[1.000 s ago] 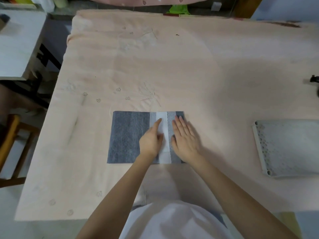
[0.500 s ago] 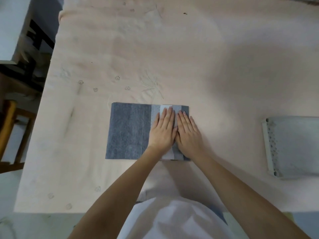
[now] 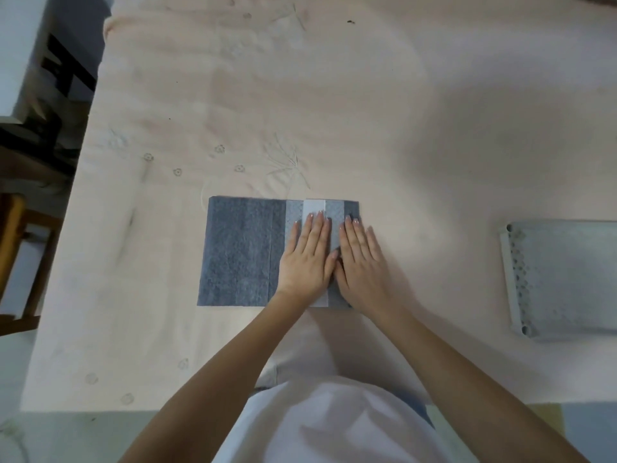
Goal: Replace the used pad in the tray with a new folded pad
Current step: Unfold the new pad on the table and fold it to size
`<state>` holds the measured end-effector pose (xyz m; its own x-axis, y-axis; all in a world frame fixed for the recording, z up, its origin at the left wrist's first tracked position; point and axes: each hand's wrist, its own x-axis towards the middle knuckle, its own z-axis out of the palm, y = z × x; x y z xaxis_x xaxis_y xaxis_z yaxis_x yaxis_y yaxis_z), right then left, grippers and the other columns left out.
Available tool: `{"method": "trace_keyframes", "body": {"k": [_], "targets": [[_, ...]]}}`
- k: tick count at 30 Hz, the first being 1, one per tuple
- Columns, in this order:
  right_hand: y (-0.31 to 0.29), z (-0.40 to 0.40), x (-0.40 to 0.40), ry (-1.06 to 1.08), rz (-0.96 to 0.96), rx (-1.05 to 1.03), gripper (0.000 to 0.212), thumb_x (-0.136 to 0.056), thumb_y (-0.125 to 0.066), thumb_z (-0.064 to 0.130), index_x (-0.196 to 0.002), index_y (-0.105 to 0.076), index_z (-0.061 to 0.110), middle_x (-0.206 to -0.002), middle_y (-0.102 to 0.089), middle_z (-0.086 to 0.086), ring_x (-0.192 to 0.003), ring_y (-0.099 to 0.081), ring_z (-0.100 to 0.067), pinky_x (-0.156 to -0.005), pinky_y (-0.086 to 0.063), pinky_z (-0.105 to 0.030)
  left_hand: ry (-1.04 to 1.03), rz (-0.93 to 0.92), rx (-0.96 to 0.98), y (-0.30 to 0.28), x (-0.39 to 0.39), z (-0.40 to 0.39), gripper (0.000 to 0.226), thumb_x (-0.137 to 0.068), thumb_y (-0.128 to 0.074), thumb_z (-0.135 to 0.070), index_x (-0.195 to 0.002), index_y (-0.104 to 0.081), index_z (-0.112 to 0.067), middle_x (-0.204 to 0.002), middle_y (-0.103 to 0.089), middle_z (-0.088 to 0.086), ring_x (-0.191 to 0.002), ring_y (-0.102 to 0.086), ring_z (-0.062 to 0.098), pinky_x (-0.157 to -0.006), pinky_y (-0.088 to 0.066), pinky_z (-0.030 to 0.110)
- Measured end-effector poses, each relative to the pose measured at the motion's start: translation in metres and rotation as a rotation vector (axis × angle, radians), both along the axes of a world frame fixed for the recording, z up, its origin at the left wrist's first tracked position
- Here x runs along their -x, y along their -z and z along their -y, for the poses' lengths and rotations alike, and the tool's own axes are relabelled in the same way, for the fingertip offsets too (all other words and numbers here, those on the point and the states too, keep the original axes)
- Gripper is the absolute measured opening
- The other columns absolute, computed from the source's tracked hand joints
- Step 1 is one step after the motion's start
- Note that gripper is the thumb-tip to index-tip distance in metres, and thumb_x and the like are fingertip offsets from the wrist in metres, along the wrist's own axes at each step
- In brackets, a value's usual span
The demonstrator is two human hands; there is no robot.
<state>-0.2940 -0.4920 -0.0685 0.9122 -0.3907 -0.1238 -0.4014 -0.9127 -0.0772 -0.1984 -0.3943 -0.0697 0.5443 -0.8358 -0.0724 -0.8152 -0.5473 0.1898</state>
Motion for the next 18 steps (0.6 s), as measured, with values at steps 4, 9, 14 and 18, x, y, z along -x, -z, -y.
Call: {"method": "trace_keyframes", "body": {"k": [4,9,14,18], "targets": [[0.001,-0.012,0.017,0.030,0.022,-0.051,0.057,-0.098,-0.021,0.030,-0.143,-0.028,-0.004,-0.151,-0.028,-0.021,-0.141,-0.026,-0.033,-0.114,-0.026,-0.050,-0.029,-0.018,-0.006,0.004,0.019,-0.015,0.058,-0.098,-0.018,-0.036,-0.144,-0.030,-0.002,-0.153,-0.026,0.013,-0.142,-0.022,0.027,-0.116,-0.021,0.049],[0.002,-0.015,0.021,0.059,-0.017,-0.085,0.059,-0.098,-0.020,0.032,-0.144,-0.027,-0.004,-0.152,-0.025,-0.020,-0.142,-0.022,-0.033,-0.116,-0.022,-0.049,-0.056,-0.032,0.002,0.011,0.019,-0.020,0.057,-0.097,-0.025,-0.035,-0.144,-0.032,-0.002,-0.152,-0.028,0.012,-0.142,-0.024,0.027,-0.115,-0.022,0.049],[-0.002,-0.014,0.016,0.083,-0.016,-0.079,0.058,-0.099,-0.016,0.032,-0.145,-0.024,-0.002,-0.154,-0.022,-0.018,-0.144,-0.018,-0.031,-0.117,-0.020,-0.049,-0.058,-0.049,0.004,0.013,0.019,-0.021,0.057,-0.098,-0.022,-0.034,-0.144,-0.031,-0.002,-0.153,-0.026,0.013,-0.142,-0.022,0.027,-0.116,-0.020,0.049],[-0.007,-0.002,-0.017,-0.009,-0.019,0.009,0.057,-0.101,-0.011,0.031,-0.147,-0.018,-0.001,-0.155,-0.019,-0.017,-0.145,-0.014,-0.027,-0.116,-0.020,-0.047,-0.042,-0.035,0.015,0.013,0.018,-0.021,0.057,-0.097,-0.023,-0.033,-0.142,-0.036,0.000,-0.150,-0.031,0.015,-0.140,-0.027,0.029,-0.113,-0.026,0.051]]}}
